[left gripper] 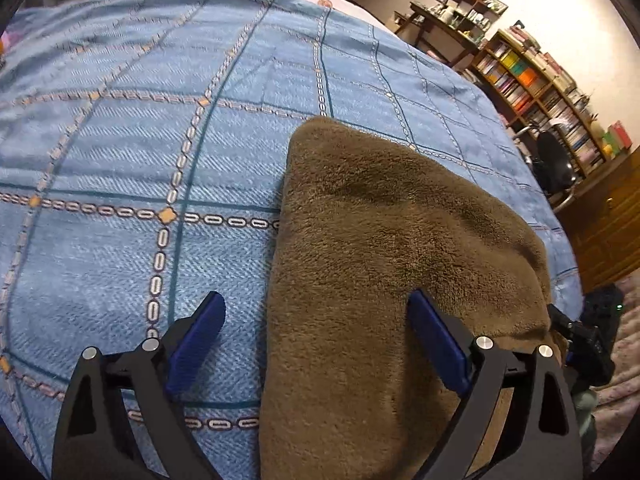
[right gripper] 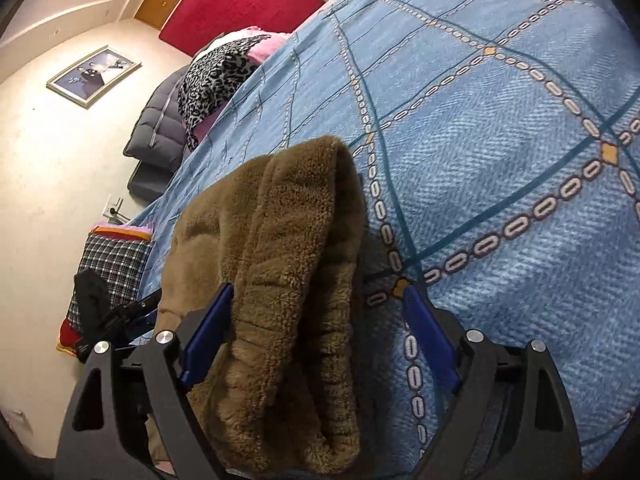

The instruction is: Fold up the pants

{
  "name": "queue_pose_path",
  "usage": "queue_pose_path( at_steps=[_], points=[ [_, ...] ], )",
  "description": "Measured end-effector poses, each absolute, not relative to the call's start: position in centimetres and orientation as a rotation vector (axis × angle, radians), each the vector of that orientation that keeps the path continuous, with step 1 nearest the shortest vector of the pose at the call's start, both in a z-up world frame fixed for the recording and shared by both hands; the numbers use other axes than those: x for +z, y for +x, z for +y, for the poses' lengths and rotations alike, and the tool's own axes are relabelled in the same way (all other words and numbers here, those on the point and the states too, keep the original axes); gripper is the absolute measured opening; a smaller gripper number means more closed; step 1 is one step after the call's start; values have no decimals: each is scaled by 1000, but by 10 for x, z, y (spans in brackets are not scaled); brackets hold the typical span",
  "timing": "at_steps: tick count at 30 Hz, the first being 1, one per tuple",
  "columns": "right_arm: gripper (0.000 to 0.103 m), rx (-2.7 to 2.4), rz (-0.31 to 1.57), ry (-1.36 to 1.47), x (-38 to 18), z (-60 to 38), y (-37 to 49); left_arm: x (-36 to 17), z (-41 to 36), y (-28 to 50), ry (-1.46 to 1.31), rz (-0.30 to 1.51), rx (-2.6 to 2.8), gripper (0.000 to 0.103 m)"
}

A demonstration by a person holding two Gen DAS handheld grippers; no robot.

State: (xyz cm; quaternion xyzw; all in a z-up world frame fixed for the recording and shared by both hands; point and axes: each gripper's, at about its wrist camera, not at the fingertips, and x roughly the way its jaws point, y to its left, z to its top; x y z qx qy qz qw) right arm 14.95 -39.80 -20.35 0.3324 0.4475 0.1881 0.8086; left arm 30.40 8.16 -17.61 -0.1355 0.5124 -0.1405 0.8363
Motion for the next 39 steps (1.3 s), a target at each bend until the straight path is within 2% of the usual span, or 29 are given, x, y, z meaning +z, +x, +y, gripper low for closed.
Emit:
queue_pose_path(
  at_steps=[7,10,12,21,23,24,27,31,36,39],
  points=[
    [87,459,971,645,-204,-380,160,-188,94,312,-406,1120,-374,94],
    [82,477,976,639,-205,-376,163,-189,99,312,-448,1125,-404,94],
    [73,500,983,662,-206,-375,164,-188,100,310,-458,1123,-425,91],
    [71,520,994,683,-209,-380,168,-189,99,307,-501,1152,-551,92],
    [71,521,995,682,-208,-378,170,-190,100,308,-521,1147,-559,86],
    [69,521,994,679,-206,-377,171,-188,99,307,-526,1145,-568,78],
    [55,522,981,691,-202,-378,170,-182,98,304,-514,1131,-562,62],
    [48,521,957,650,-188,-375,168,-167,100,299,-485,1104,-537,44],
    [45,526,907,627,-165,-378,171,-147,93,304,-453,1081,-525,37],
    [45,514,864,620,-148,-388,178,-132,75,314,-427,1049,-534,37]
  ],
)
